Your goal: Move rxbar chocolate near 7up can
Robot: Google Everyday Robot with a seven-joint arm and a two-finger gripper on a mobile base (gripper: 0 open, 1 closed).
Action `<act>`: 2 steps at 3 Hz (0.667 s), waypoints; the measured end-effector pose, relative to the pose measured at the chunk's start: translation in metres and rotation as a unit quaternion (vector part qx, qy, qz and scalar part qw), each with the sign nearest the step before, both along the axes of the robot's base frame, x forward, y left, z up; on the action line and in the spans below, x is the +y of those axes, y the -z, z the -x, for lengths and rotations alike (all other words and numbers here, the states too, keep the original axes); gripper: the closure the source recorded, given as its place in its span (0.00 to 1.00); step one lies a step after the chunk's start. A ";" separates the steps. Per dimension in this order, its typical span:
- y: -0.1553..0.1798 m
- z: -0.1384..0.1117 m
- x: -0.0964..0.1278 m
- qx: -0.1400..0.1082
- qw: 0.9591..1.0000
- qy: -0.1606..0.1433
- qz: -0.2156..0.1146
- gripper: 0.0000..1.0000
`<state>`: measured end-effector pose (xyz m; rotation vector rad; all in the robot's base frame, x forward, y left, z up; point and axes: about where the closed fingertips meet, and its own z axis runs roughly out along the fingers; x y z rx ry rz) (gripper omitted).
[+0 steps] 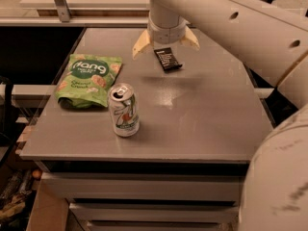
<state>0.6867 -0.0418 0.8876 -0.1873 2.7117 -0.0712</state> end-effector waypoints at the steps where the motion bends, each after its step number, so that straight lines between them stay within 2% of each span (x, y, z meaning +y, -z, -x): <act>1: 0.013 -0.012 0.011 -0.022 0.999 0.007 -0.034 0.00; 2: 0.030 -0.023 0.019 -0.040 0.998 0.001 -0.052 0.00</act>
Offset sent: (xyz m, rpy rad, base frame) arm 0.0367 0.0291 -0.0460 0.1483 -0.1300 0.0126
